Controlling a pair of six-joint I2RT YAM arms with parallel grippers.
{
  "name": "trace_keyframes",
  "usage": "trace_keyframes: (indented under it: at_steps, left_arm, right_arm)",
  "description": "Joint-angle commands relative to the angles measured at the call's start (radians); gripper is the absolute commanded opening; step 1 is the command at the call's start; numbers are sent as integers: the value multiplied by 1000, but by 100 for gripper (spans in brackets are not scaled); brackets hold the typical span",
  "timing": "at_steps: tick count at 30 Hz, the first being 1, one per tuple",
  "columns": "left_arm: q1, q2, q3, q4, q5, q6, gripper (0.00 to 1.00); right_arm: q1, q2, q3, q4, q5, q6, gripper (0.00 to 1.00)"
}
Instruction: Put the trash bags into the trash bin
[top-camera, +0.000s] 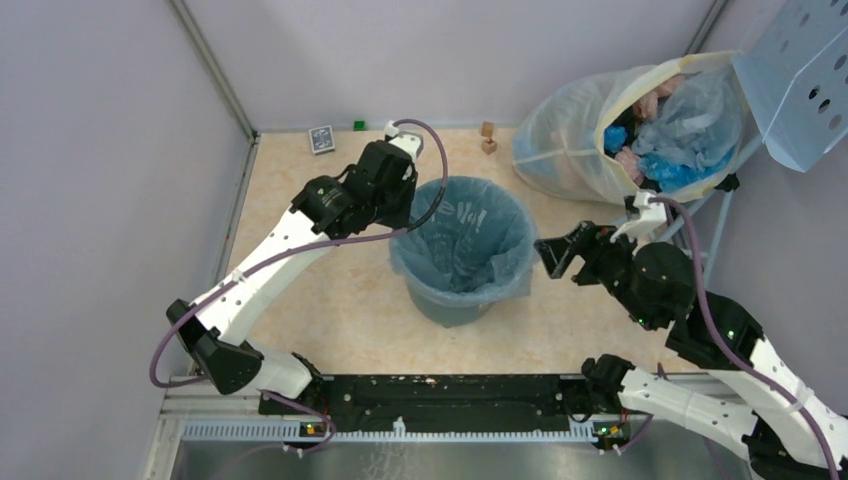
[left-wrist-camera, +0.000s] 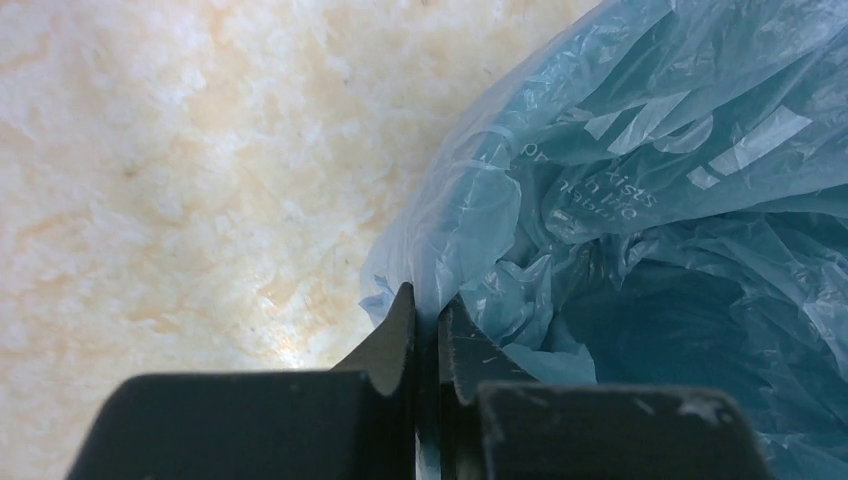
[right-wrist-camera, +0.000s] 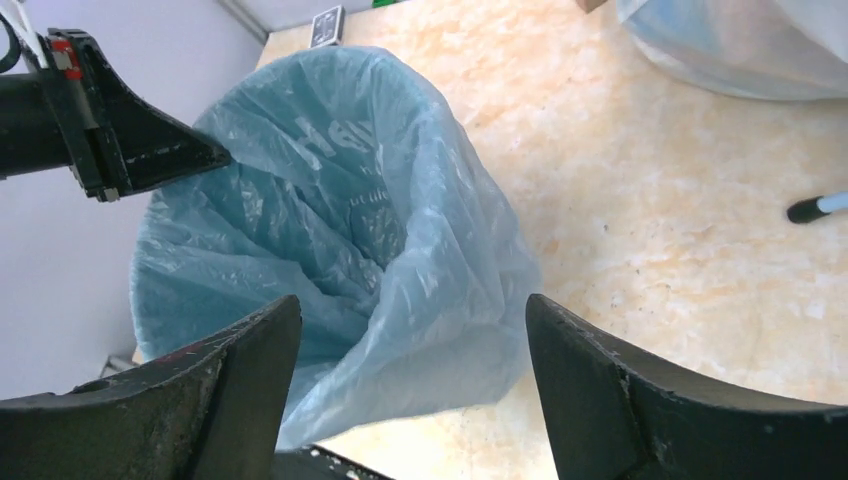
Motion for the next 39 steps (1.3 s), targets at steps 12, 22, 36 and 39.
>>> trace_keyframes:
  at_steps: [12, 22, 36, 39]
  left_arm:
    - [154, 129, 97, 87, 85, 130, 0]
    - [199, 121, 82, 90, 111, 153, 0]
    - [221, 126, 79, 90, 122, 153, 0]
    - [228, 129, 78, 96, 133, 140, 0]
  right_arm:
    - [-9, -243, -402, 140, 102, 242, 69]
    - [-440, -29, -474, 421, -429, 239, 67]
    - [-674, 186, -614, 789, -888, 301, 58]
    - [-673, 262, -639, 857, -934, 303, 54]
